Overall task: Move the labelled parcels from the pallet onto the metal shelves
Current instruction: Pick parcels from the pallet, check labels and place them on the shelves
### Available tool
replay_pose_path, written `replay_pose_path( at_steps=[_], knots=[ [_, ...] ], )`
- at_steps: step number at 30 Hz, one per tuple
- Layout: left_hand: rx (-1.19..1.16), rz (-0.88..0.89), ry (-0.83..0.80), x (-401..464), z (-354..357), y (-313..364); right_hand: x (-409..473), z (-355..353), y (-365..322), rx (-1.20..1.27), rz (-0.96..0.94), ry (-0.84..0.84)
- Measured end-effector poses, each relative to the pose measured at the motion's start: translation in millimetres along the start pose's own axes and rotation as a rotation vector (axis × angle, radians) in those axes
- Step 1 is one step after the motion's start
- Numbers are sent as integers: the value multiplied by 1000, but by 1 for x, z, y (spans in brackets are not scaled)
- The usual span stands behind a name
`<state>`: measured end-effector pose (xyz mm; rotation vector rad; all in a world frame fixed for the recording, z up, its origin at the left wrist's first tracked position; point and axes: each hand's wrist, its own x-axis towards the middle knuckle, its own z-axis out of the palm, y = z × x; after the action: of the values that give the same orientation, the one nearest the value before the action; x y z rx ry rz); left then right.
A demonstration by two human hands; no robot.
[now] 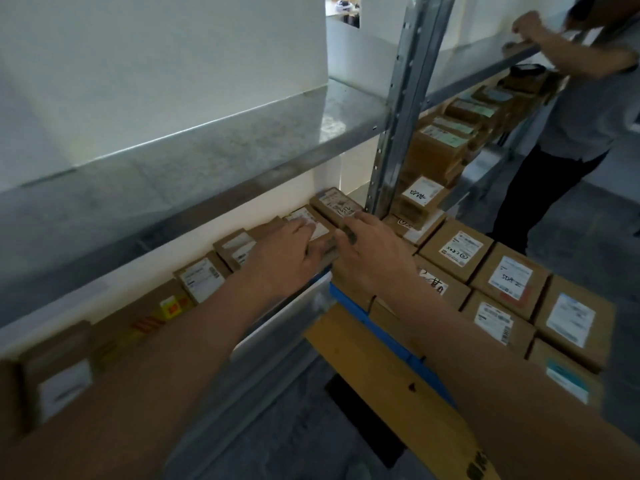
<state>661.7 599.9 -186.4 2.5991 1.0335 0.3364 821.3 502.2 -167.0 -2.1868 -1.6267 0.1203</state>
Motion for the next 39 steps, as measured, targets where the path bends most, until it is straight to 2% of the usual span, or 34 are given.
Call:
replay_pose_path(
  at_steps=[6,16,21,27,39],
  knots=[
    [67,-118,34,-45,-8,-9,-9,8,-22,57,-155,-94],
    [169,-505,132,-161,-30,10,-45,29,-79,128,-495,-258],
    [174,-674,171,-231,-34,4,-79,37,-117,172,-665,-306],
    [230,-844,220,-316,-58,29,-124,48,-170,195,-829,-344],
    [242,-1017,364,-499,-82,30,-243,63,-294,201,-1059,-359]
  ],
)
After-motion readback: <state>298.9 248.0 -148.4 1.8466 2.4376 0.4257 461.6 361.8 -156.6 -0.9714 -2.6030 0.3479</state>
